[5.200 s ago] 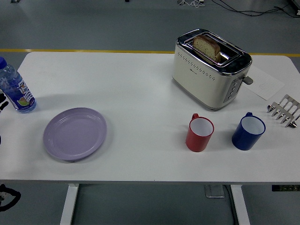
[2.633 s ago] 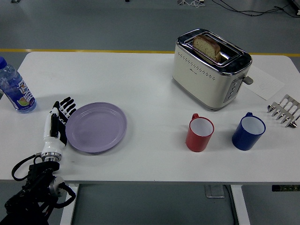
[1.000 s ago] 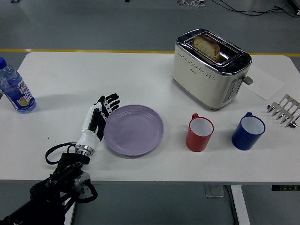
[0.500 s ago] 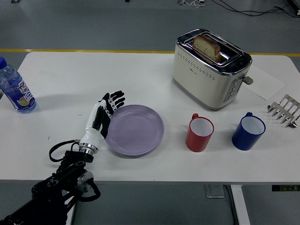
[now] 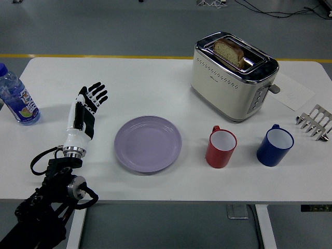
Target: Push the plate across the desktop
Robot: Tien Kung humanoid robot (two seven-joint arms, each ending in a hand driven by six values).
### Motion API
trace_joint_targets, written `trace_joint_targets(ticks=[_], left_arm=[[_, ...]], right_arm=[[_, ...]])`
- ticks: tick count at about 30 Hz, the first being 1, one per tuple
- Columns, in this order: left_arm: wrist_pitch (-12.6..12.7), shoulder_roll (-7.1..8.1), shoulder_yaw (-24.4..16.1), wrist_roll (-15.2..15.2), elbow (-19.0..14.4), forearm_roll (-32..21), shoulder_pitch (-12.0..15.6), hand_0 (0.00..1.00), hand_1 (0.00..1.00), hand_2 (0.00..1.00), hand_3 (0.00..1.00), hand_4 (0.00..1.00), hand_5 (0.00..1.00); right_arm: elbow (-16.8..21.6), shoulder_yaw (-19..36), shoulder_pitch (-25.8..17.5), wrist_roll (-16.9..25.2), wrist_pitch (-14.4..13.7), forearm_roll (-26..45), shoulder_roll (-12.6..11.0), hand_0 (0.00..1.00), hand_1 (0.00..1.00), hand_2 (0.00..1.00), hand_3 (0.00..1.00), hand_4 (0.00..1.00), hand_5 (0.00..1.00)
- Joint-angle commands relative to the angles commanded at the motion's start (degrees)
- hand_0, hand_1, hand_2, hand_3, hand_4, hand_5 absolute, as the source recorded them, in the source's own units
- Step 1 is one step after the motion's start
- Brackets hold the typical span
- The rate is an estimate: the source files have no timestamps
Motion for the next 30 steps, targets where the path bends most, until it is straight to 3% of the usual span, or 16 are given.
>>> trace_joint_targets(ticks=[5,12,16,19,25,30], left_arm=[[-1.1,3.14,-4.6,2.3,-3.3,0.4,1.9,0.670,0.654,0.648,0.621,0.430,0.998],[-4.1,10.81,-13.3,6.8,-7.2,0.7,7.6,0.659,0.635,0.626,0.611,0.442,0.998],[-5.0,13.33,-17.5,8.3,-8.0,-0.2,10.1,0.659,0.635,0.626,0.611,0.442,0.998],[-5.5,14.74,-20.7,9.3,-8.0,-1.0,11.4,0.658,0.634,0.623,0.611,0.447,0.998],[-7.4,16.12,-25.2,12.1,-7.2,-2.3,12.8,0.665,0.643,0.630,0.617,0.461,0.998],[-11.3,16.34,-29.8,18.5,-6.6,-8.9,13.9,0.673,0.654,0.639,0.624,0.464,0.998]], right_arm=[[0.0,0.2,-0.1,0.1,-0.1,-0.2,-0.2,0.607,0.516,0.574,0.579,0.371,0.268],[0.0,0.2,-0.4,0.4,-0.3,0.4,-0.4,0.607,0.516,0.571,0.579,0.372,0.267],[0.0,0.0,-0.6,0.4,-0.4,0.9,-0.4,0.607,0.516,0.571,0.579,0.372,0.267],[0.0,-0.2,-0.6,0.5,-0.5,1.2,-0.5,0.607,0.516,0.572,0.578,0.372,0.268],[0.0,-0.2,-0.5,0.5,-0.4,1.2,-0.4,0.607,0.516,0.572,0.578,0.370,0.269],[0.0,-0.1,-0.5,0.4,-0.4,1.2,-0.4,0.607,0.516,0.572,0.578,0.372,0.268]])
